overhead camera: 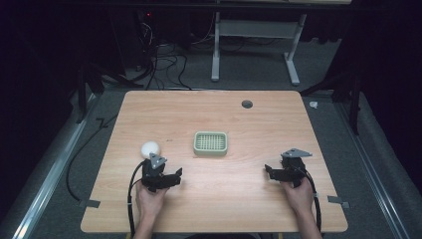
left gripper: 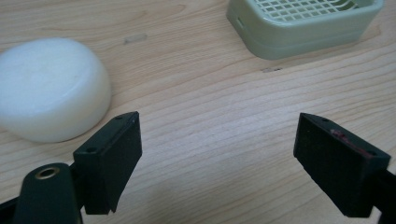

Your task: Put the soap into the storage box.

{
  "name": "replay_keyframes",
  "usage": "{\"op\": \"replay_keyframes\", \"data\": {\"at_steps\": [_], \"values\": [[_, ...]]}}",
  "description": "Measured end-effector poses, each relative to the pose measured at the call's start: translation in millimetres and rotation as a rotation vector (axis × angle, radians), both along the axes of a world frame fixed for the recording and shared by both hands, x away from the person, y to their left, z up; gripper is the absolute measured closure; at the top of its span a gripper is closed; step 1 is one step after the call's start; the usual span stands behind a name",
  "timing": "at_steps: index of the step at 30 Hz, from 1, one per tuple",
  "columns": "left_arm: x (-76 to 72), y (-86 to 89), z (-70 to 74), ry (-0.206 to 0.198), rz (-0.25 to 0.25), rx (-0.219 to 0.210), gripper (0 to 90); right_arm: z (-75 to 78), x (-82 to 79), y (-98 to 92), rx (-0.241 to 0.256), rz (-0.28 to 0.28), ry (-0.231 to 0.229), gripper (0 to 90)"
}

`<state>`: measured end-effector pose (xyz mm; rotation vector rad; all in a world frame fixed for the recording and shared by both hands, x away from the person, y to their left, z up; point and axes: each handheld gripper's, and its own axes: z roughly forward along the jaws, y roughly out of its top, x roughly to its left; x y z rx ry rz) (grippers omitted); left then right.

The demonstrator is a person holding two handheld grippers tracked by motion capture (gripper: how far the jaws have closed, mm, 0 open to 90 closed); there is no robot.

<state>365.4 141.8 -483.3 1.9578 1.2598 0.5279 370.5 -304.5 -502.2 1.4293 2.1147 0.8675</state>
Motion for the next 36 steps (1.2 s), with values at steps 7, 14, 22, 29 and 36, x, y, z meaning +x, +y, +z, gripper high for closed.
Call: {"op": "replay_keyframes", "data": {"at_steps": [7, 14, 22, 29, 36], "values": [[-1.0, 18.8, 2.9, 0.01, 0.027, -0.009, 15.8, 0.1, -0.1, 0.3, 0.001, 0.0, 0.002, 19.9], [0.8, 32.8, 6.6, 0.011, 0.051, 0.005, 15.7, 0.0, -0.2, 0.2, 0.002, 0.002, 0.001, 19.9], [12.9, 47.6, 16.4, -0.003, 0.117, 0.0, 15.5, 0.1, -0.3, 0.2, 0.001, 0.002, 0.001, 19.9], [26.2, 53.5, 21.6, -0.007, 0.147, 0.027, 15.4, 0.1, -0.3, 0.3, 0.001, 0.001, 0.001, 19.9], [45.7, 59.5, 19.8, 0.009, 0.159, 0.048, 14.9, 0.0, -0.1, 0.1, 0.002, 0.001, 0.0, 20.0]]}}
